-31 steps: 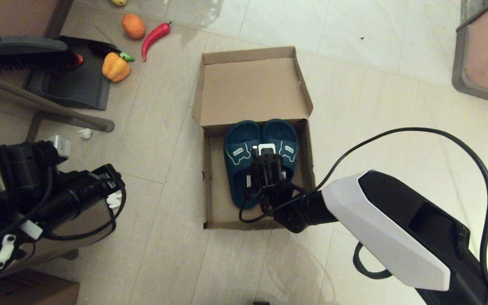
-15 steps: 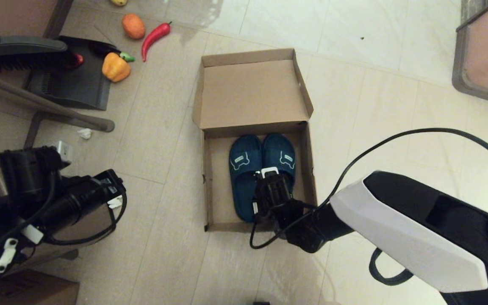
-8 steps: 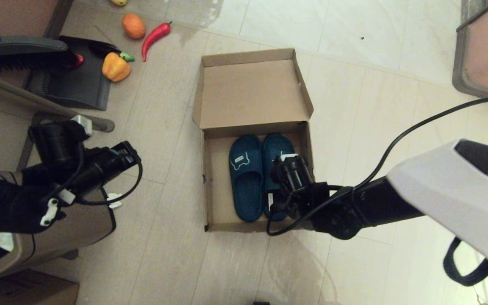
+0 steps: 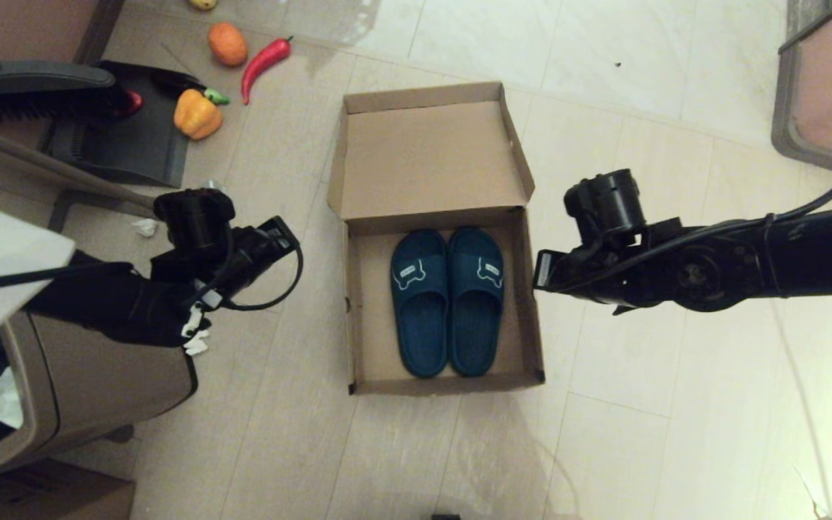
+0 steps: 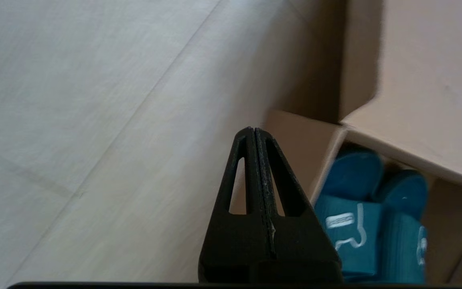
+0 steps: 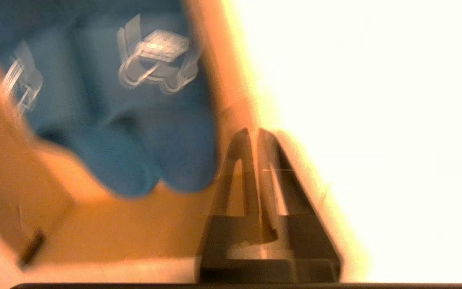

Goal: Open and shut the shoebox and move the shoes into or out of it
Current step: Close the shoe box

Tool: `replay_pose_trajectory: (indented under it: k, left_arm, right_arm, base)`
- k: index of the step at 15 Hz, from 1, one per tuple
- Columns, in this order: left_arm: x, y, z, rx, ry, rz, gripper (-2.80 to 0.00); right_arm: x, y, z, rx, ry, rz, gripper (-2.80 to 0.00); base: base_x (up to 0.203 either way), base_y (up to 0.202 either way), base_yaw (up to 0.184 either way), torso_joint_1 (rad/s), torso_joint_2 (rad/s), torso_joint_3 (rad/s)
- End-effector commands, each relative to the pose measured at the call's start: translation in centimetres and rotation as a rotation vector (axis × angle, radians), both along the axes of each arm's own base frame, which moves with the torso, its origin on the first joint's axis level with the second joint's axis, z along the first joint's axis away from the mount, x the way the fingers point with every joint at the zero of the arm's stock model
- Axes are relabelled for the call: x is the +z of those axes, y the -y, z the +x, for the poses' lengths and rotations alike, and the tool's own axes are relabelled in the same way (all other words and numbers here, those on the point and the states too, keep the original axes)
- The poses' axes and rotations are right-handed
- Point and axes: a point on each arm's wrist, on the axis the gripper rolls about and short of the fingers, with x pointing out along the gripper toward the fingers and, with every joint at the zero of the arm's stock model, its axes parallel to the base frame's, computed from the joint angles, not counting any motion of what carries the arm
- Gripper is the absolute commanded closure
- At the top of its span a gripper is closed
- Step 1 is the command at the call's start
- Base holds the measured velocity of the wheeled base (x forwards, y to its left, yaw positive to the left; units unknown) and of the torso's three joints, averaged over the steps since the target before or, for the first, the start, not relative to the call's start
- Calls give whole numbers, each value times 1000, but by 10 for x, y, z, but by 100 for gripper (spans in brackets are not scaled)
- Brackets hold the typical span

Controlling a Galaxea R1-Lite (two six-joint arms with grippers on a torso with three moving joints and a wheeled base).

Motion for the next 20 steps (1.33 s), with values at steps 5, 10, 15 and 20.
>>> replay_pose_trajectory:
  k: [5, 10, 15, 20]
  left_arm:
    - [-12, 24, 39, -6, 50, -17, 0]
    - [-27, 65, 53, -51, 69, -24, 0]
    - [-37, 81, 58, -59, 62, -19, 0]
    - [-22, 75, 55, -39, 90, -23, 0]
  right_arm:
    - [11, 40, 51, -160, -80, 325, 0]
    - [-22, 38, 95, -257, -111, 452, 0]
    - [-40, 30, 99, -293, -204, 617, 0]
    - [-44, 29, 98, -303, -225, 611, 0]
  base:
    - [0, 0, 0, 0, 0, 0]
    - [0, 0, 0, 0, 0, 0]
    - [0, 0, 0, 0, 0, 0]
    - [0, 0, 0, 0, 0, 0]
